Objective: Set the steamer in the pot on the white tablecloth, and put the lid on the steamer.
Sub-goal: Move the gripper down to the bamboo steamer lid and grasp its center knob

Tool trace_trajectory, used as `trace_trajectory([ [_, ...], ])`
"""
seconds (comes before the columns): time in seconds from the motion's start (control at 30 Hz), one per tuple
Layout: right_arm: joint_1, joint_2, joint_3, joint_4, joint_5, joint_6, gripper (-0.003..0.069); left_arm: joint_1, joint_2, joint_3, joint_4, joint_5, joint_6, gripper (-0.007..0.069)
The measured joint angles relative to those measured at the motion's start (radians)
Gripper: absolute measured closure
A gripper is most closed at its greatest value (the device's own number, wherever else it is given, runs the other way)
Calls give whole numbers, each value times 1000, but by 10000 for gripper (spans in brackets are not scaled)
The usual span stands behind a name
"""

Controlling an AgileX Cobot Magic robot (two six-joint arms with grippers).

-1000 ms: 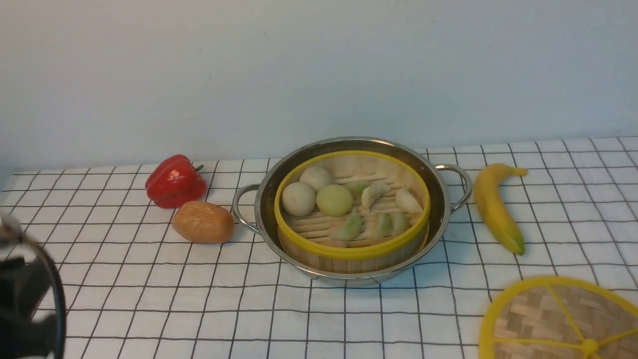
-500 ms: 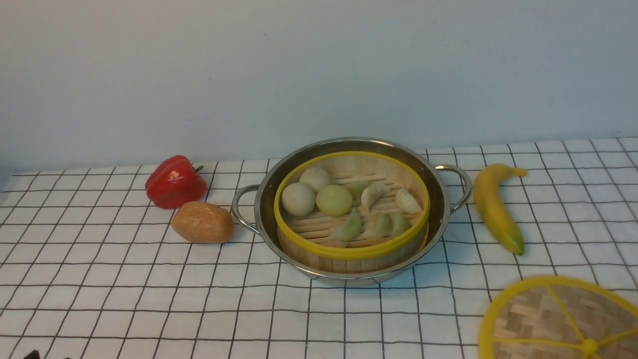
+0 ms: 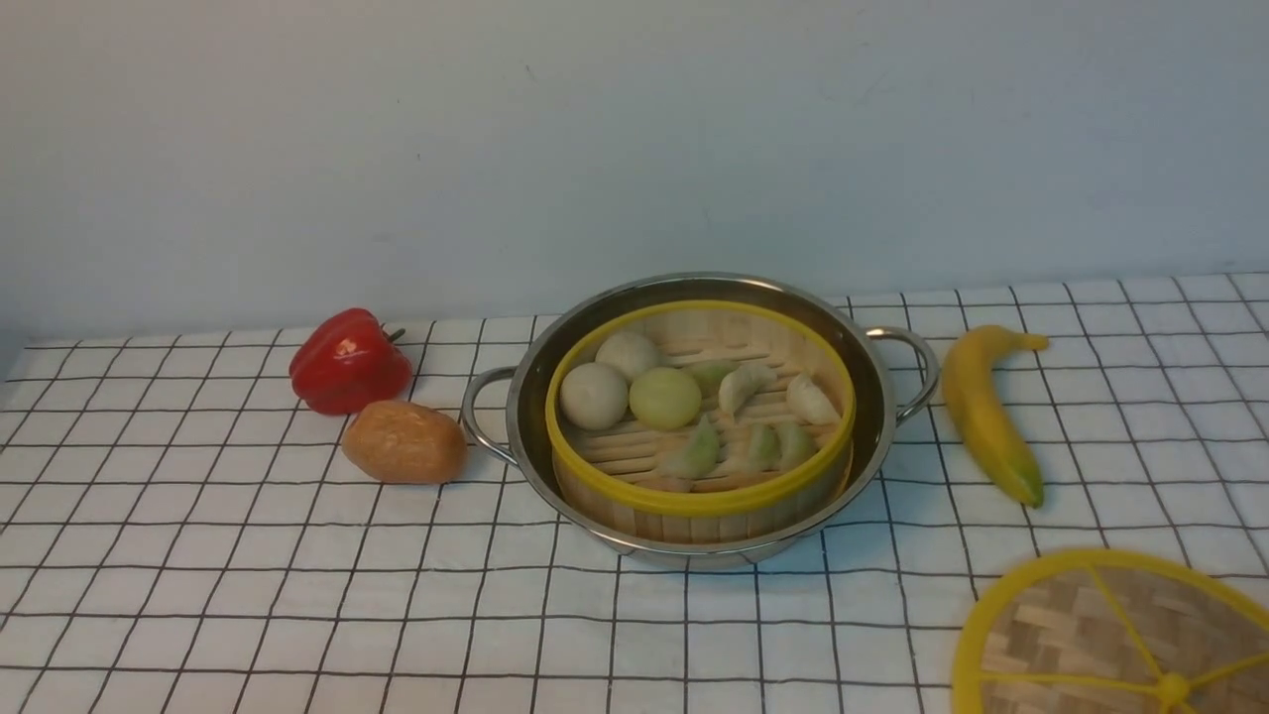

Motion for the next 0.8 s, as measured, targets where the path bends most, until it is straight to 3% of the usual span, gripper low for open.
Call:
trace_trajectory([
  [0.37,0,0,0,0,-1,0,416,0,-2,0,-24,-76,-145,382],
  [0.8,0,0,0,-4,-1,0,416,0,-3,0,-25,-76,-157,382],
])
